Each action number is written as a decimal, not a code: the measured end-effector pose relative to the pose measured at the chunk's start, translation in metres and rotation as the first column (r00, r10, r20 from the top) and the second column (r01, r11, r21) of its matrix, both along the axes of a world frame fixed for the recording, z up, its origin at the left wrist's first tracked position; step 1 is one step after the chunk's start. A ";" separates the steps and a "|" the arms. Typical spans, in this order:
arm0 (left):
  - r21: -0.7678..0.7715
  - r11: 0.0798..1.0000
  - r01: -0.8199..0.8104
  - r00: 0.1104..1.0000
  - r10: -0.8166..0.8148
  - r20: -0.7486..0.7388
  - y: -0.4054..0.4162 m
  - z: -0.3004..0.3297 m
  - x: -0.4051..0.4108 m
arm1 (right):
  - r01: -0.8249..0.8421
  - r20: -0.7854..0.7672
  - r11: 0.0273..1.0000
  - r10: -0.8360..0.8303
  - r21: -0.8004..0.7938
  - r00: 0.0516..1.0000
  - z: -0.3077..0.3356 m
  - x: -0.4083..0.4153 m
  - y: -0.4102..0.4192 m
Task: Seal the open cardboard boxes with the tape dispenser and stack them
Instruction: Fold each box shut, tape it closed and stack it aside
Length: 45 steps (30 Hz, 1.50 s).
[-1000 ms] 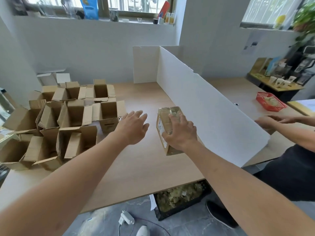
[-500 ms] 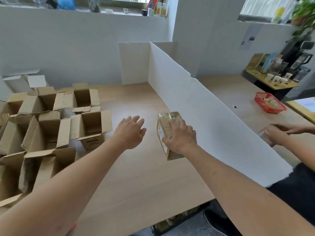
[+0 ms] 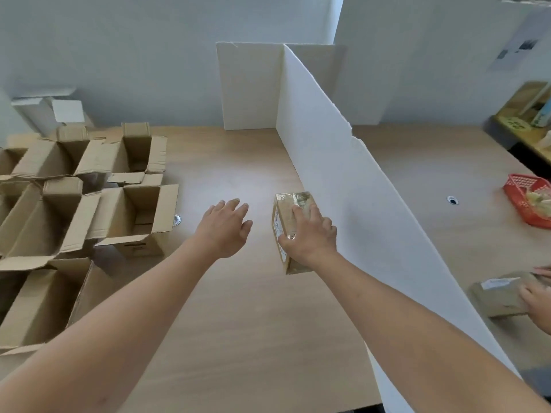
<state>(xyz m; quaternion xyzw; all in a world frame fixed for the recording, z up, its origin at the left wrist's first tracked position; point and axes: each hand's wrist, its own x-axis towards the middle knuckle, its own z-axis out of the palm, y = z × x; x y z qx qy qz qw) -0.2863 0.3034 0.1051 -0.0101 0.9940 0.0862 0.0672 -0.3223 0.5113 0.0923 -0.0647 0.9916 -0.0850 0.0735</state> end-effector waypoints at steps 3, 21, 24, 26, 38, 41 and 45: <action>0.016 0.999 -0.035 0.999 0.035 0.008 0.011 -0.008 -0.023 | -0.009 0.017 1.000 0.009 -0.006 1.000 -0.018 -0.027 0.003; 0.099 0.995 -0.018 0.999 0.014 0.044 0.000 -0.141 -0.193 | 0.086 -0.021 0.996 -0.086 -0.033 0.996 -0.163 -0.183 -0.024; 0.096 0.995 -0.011 0.999 0.008 0.037 -0.004 -0.157 -0.209 | 0.050 -0.078 0.998 -0.053 -0.044 0.996 -0.180 -0.198 -0.027; 0.104 0.995 -0.007 1.000 0.004 0.031 -0.007 -0.165 -0.216 | 0.021 -0.136 0.999 -0.026 -0.034 0.990 -0.188 -0.204 -0.030; 0.083 0.996 0.043 0.999 -0.044 0.008 -0.018 -0.138 -0.198 | 0.028 -0.035 0.993 -0.032 -0.113 0.999 -0.158 -0.198 -0.038; 0.057 0.997 0.059 0.998 -0.059 -0.006 -0.023 -0.114 -0.183 | -0.001 -0.045 0.980 -0.009 -0.201 0.999 -0.131 -0.180 -0.050; 0.044 0.997 0.064 0.998 -0.064 -0.022 -0.029 -0.081 -0.157 | -0.056 -0.040 0.970 0.048 -0.237 0.998 -0.089 -0.150 -0.059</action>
